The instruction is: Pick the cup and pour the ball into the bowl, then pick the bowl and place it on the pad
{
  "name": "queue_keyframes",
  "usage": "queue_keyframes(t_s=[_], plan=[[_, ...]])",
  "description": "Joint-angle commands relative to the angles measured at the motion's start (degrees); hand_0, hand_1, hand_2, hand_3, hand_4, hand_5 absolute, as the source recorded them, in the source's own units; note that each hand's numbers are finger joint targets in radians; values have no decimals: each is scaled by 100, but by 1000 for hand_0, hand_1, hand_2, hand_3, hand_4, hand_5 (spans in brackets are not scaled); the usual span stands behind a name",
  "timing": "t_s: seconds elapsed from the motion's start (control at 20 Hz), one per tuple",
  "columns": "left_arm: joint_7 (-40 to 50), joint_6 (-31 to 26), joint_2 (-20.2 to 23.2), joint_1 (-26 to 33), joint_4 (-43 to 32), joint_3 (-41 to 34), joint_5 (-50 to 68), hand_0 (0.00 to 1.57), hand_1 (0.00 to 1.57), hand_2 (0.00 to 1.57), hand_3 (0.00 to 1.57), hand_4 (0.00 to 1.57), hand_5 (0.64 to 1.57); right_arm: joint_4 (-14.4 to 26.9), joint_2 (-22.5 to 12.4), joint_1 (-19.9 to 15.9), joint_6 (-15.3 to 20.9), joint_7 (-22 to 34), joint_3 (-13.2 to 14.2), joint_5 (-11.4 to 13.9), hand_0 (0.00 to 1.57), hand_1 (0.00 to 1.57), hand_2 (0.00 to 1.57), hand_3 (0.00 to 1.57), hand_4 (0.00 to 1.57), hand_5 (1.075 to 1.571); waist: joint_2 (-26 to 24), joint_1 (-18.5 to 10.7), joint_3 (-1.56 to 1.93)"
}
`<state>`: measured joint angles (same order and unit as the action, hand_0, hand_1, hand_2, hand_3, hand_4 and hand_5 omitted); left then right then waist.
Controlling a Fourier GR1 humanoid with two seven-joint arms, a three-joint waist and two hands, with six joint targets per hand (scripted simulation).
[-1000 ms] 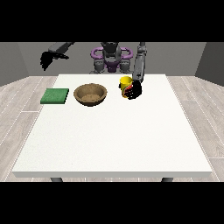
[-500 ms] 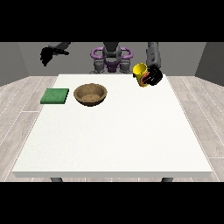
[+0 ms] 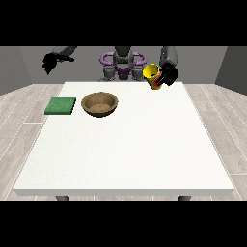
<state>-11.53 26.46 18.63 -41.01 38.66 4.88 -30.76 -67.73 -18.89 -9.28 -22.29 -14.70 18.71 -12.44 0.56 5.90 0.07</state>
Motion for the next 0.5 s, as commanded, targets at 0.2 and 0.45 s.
queue_keyframes(t_s=[0.2,0.45], plan=[[1852,473,-438,-669,-259,1002,-1722,1498,1498,1571,1571,1523,1241,235,-162,-213,-233,278,-35,-91,0,0,0,0,0,1570,-320,251,0],[2700,51,-509,-1324,-417,1839,-2957,1554,1554,1571,1571,1571,1244,563,-207,-206,-256,144,33,-50,0,0,0,0,0,1571,-520,193,8]])
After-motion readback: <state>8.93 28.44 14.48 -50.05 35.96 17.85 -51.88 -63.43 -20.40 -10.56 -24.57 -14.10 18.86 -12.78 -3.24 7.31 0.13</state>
